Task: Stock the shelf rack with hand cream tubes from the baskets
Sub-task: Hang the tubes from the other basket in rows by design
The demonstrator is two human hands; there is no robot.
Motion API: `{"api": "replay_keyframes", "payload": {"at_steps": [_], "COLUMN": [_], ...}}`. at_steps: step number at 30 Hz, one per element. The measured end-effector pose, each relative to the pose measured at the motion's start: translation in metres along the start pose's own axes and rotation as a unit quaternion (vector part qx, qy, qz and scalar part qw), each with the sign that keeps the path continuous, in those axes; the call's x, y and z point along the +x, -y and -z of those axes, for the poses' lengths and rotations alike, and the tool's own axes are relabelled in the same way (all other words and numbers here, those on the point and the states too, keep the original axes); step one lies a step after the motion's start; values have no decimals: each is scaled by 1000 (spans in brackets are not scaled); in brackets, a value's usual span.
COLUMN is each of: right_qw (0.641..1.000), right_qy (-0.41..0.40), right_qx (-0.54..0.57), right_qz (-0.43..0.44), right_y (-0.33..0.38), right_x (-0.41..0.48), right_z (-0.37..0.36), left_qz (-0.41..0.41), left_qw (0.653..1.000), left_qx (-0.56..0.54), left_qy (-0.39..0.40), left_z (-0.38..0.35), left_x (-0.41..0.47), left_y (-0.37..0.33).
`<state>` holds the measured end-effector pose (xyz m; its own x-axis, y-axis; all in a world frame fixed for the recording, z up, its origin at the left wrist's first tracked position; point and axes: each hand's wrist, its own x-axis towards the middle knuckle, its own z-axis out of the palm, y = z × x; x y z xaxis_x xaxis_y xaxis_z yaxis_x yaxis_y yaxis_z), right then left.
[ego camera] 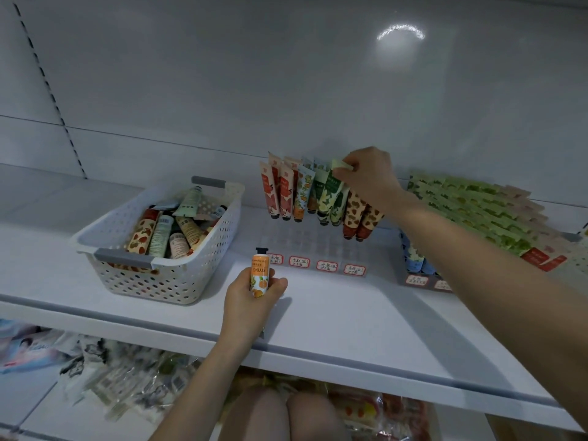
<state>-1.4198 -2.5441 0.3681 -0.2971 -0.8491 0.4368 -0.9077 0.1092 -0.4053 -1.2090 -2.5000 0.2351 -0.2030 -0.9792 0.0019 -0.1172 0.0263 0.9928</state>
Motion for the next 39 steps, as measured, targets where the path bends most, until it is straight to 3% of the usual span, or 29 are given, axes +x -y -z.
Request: {"api": "replay_keyframes", "payload": {"at_steps": [18, 22, 30, 34, 39], "right_qw": [982, 981, 974, 983, 977], "right_qy": [64, 54, 110, 83, 66], "right_qx": [-175, -182, -187, -156, -197], "right_qz": [-42, -43, -57, -45, -37], "right_y": [-11, -13, -8, -8, -7], "right_x": [-10, -12, -5, -3, -4], "right_z": [-4, -9, -5, 1, -2], "left_qz": [7, 8, 7, 7, 1], "left_qw": [1000, 1000, 1000, 1000, 1000], "left_qx": [-12, -14, -17, -13, -10], "left_qy": [3, 2, 1, 2, 0], "left_z": [-3, -4, -2, -3, -3], "left_x": [0, 0, 0, 0, 0], "left_y": [2, 1, 1, 1, 0]}}
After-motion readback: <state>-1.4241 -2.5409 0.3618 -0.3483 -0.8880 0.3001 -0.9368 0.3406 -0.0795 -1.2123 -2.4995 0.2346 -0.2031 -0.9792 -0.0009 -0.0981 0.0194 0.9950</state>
